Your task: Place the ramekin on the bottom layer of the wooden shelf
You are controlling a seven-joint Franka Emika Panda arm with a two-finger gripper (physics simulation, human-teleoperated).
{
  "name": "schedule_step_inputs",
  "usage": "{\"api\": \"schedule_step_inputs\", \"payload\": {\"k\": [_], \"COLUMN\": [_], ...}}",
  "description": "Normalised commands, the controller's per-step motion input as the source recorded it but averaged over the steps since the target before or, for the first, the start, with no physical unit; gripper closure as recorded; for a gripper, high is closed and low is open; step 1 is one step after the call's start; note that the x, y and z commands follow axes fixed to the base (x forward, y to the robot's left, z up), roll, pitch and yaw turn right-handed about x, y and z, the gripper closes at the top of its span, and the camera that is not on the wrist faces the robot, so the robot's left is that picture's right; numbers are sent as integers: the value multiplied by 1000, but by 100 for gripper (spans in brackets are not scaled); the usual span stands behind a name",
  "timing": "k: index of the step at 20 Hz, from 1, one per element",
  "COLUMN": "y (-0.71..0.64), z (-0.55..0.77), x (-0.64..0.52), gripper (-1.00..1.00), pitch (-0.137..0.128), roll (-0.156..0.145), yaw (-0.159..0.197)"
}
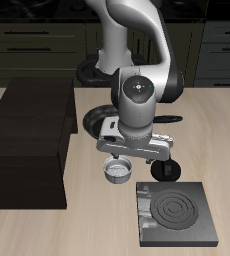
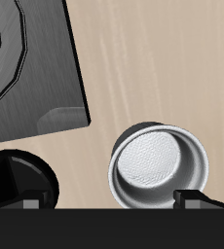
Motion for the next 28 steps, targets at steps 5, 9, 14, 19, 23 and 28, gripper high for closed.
{"api": "schedule_step_inputs", "payload": {"k": [5, 9, 14, 19, 23, 28], "y": [-20, -62, -34, 50, 87, 36], "z": [-42, -58, -207, -231, -142, -272], "x": [-79, -43, 20, 75, 42, 75], "gripper": [-100, -100, -100, -100, -100, -100], "pitch": [-9, -2, 28, 40, 15, 54], "roll": [11, -3, 8, 12, 16, 37], "yaw": [-4, -33, -11, -19, 6, -22]}}
